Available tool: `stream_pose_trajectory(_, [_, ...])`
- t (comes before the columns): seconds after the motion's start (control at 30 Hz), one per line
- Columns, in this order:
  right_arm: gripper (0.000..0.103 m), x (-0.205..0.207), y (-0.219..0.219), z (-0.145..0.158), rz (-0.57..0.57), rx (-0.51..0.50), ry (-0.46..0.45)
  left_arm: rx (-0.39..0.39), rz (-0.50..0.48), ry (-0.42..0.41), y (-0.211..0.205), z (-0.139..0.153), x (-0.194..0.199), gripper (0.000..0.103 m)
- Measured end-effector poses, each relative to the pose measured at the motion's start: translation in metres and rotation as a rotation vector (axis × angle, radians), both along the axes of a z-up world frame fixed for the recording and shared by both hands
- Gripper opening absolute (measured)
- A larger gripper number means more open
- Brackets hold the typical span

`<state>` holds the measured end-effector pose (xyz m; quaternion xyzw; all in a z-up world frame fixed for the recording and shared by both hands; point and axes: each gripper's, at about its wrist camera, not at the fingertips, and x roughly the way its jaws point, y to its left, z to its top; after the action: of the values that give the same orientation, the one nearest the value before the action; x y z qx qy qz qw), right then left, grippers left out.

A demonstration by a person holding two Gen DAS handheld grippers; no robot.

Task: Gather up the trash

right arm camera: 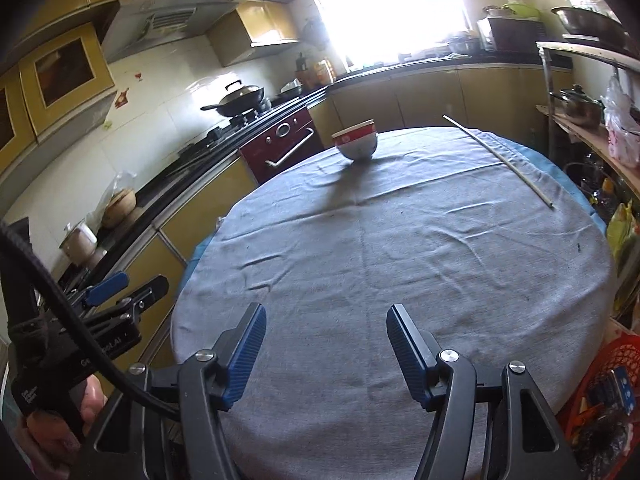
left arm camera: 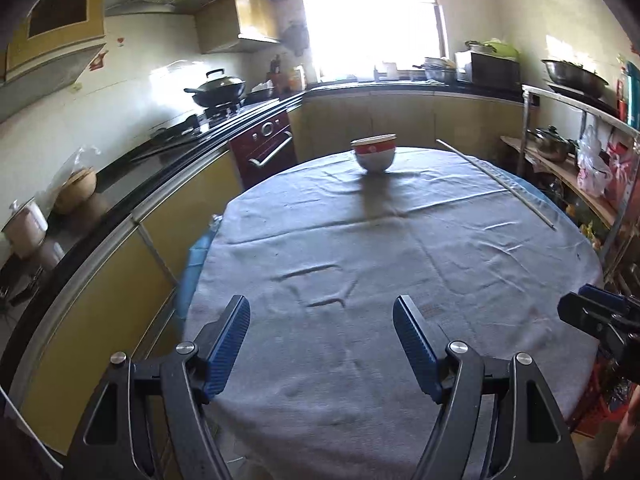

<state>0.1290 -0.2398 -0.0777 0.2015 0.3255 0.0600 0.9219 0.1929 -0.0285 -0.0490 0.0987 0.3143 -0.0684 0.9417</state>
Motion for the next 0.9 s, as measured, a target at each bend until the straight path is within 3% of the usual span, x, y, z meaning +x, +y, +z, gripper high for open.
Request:
stream_pose_trajectory(0.5, [0.066, -0.014, 0.033, 0.03, 0.076, -0.06, -0.085, 0.001, 0.137, -0.061, 0.039, 0.018, -0.02, 0.075])
stream_pose_trajectory(0.9, [0.066, -0.035, 0.04, 0.043, 0.093, -0.093, -0.131, 0.013, 0.15, -0.102, 0.037, 0.033, -0.038, 0.075])
